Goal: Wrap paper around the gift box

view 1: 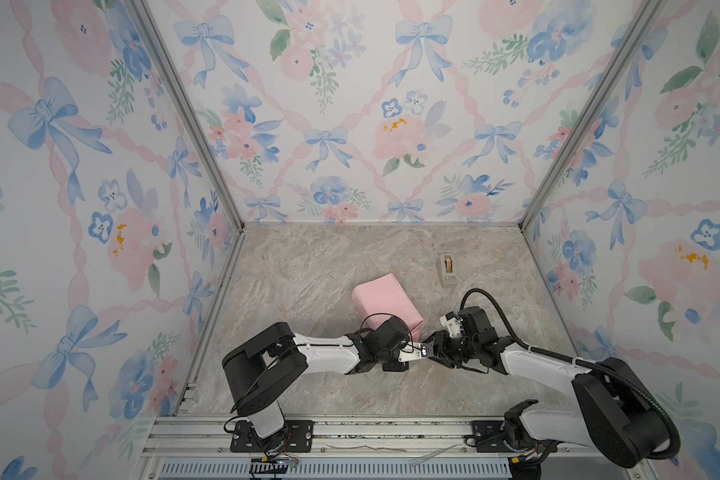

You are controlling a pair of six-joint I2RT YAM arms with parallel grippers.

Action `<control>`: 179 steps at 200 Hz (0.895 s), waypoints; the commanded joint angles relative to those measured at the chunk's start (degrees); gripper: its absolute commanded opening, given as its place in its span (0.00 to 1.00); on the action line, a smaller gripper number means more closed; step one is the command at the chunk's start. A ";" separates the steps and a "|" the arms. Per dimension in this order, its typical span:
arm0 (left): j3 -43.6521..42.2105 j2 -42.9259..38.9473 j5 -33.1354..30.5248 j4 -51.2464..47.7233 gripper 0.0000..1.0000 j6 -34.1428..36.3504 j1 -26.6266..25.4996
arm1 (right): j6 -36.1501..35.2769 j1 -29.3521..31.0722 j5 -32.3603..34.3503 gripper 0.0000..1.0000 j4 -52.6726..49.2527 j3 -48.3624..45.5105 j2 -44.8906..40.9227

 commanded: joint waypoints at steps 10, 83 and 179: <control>-0.94 -1.50 1.43 1.12 0.00 -0.63 0.41 | 4.14 1.13 -1.23 0.46 7.30 0.38 3.24; -1.12 -1.66 1.22 1.48 0.00 -0.46 0.49 | 7.44 2.44 -1.59 0.30 13.78 1.09 7.85; -5.94 -12.18 1.53 3.88 0.48 -0.93 -0.11 | 10.11 2.77 -1.24 0.05 18.05 0.83 8.78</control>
